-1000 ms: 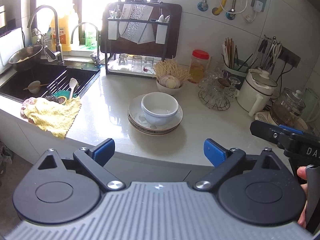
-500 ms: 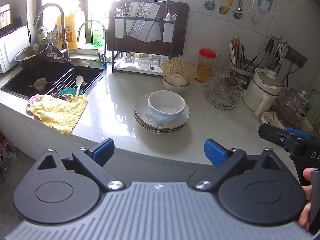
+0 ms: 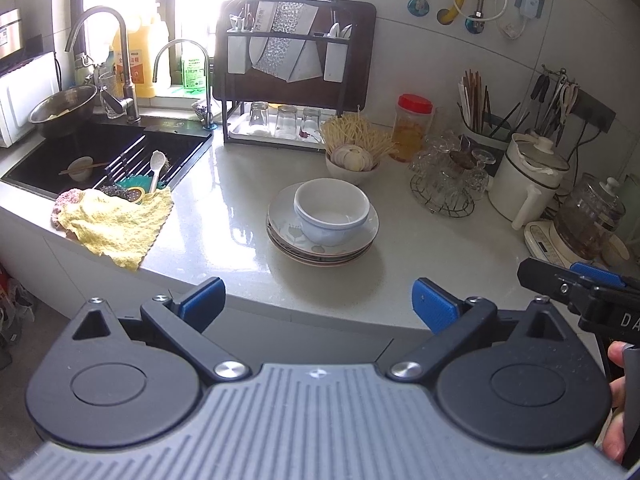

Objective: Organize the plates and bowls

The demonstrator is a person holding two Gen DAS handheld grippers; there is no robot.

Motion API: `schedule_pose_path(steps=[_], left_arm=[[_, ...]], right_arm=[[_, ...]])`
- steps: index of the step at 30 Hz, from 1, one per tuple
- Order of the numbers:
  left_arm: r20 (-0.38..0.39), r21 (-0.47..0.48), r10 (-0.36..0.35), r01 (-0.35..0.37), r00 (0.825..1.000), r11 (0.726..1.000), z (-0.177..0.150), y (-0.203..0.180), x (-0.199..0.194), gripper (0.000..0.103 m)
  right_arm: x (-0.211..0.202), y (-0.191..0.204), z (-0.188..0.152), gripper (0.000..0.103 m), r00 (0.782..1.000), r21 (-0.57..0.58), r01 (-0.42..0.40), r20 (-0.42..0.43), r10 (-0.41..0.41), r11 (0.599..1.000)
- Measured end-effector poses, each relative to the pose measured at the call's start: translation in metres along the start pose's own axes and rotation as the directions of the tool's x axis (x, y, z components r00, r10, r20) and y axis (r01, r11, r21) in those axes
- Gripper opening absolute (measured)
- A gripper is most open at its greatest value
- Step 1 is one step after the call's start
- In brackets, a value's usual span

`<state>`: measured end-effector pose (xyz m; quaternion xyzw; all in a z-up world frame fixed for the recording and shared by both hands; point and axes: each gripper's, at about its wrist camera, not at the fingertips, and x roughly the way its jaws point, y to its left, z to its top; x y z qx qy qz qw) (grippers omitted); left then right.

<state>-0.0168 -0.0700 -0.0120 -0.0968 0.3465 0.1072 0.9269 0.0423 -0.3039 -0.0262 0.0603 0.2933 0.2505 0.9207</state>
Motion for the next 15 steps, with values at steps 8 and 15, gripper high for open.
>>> schedule_pose_path(steps=[8,15], left_arm=[[-0.002,0.003,0.002,-0.002,1.0,1.0,-0.0013,-0.0011,0.0015,0.101],[-0.001,0.001,0.006,-0.006,1.0,1.0,-0.0015,-0.0001,0.0021,0.102]], right_arm=[[0.0014,0.0007,-0.0009,0.103,1.0,-0.007,0.002,-0.008,-0.002,1.0],[0.0029,0.0,-0.0001,0.103,1.0,-0.009,0.002,-0.015,-0.002,1.0]])
